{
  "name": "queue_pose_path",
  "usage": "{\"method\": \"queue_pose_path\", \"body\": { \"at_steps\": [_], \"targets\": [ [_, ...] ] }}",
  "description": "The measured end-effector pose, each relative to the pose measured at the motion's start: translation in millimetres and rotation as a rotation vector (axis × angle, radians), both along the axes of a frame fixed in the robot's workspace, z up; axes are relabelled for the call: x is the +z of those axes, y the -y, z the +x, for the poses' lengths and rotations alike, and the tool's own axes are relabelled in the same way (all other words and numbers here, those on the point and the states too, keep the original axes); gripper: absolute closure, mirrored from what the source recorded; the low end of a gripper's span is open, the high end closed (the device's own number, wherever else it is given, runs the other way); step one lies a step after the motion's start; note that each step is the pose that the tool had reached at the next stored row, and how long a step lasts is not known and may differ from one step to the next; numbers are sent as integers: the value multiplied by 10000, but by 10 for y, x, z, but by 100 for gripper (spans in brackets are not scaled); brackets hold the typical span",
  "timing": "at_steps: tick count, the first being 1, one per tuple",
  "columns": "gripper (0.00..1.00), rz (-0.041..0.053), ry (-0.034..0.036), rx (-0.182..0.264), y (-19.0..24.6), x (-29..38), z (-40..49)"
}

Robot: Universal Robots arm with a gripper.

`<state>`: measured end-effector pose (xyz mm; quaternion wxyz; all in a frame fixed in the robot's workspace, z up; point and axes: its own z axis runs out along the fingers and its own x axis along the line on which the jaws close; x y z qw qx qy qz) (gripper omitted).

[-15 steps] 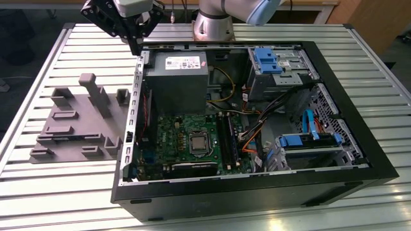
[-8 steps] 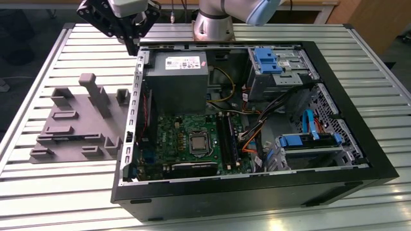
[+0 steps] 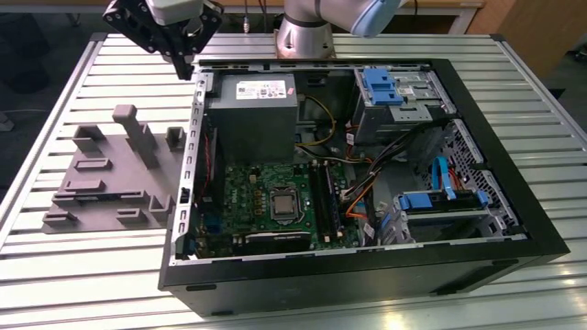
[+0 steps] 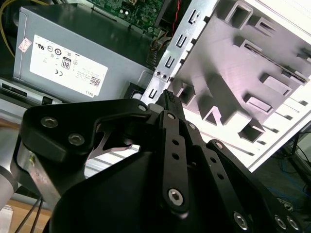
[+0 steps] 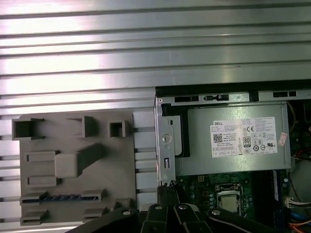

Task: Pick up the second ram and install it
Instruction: 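Reach for the second ram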

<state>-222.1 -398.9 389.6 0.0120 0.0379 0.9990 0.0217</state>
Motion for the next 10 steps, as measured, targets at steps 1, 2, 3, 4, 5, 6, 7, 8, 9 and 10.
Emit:
{"method": "queue_pose_path", "body": {
  "at_steps": [1,2,3,4,5,6,7,8,9,10],
  "targets": [
    [89,0,-1,-1,0,0,-10],
    [89,1,-2,0,0,-1,-19],
    [89,0,-4,0,0,-1,-29],
    [89,0,-6,-1,0,-1,-40],
    [89,0,-8,0,0,-1,-52],
    [89,0,-9,0,0,-1,-66],
    [89,0,-11,0,0,-1,-81],
    [89,0,-13,0,0,-1,-94],
    [89,0,-14,1,0,-2,-109],
    [89,0,-16,1,0,-2,-124]
  ]
}}
